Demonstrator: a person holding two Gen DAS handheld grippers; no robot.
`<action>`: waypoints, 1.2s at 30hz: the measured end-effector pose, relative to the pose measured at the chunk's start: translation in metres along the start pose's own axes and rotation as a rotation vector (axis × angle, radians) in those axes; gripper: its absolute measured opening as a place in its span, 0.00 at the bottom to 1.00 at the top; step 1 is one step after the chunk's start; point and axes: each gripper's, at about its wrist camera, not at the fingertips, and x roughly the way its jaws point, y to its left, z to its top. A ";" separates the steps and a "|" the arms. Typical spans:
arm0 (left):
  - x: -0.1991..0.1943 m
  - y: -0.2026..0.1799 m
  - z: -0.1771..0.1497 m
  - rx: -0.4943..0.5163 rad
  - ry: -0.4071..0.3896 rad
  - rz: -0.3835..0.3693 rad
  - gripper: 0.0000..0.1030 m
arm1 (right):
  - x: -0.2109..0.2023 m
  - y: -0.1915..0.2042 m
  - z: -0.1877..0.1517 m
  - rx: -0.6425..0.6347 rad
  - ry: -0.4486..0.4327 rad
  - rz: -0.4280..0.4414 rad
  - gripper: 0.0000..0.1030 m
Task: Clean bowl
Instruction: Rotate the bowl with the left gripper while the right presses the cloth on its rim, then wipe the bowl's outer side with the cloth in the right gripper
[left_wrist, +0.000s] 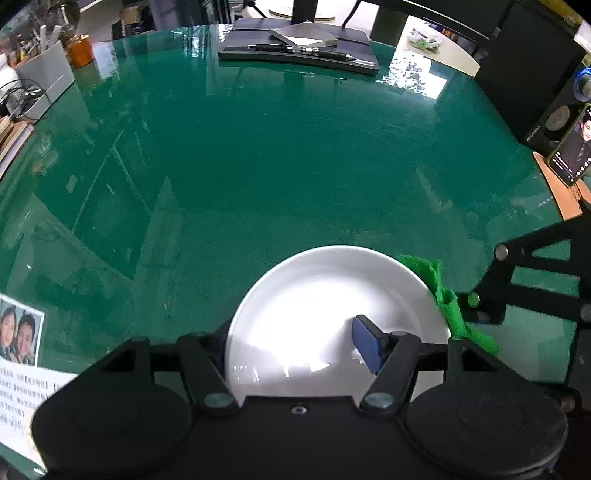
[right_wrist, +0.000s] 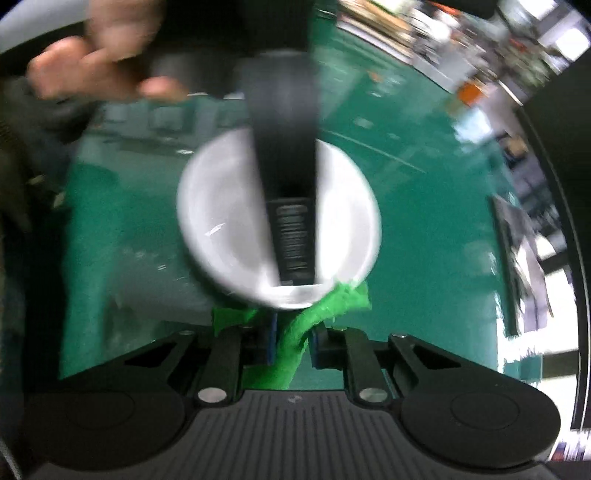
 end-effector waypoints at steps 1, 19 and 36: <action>0.000 -0.001 0.002 0.008 0.001 -0.003 0.62 | 0.004 0.002 0.007 -0.019 0.015 0.002 0.16; -0.004 0.031 0.020 0.239 0.002 -0.100 0.33 | 0.069 -0.030 0.101 0.024 0.165 0.081 0.15; 0.004 0.045 0.030 0.312 -0.013 -0.155 0.27 | 0.136 -0.086 0.154 0.121 0.252 0.074 0.15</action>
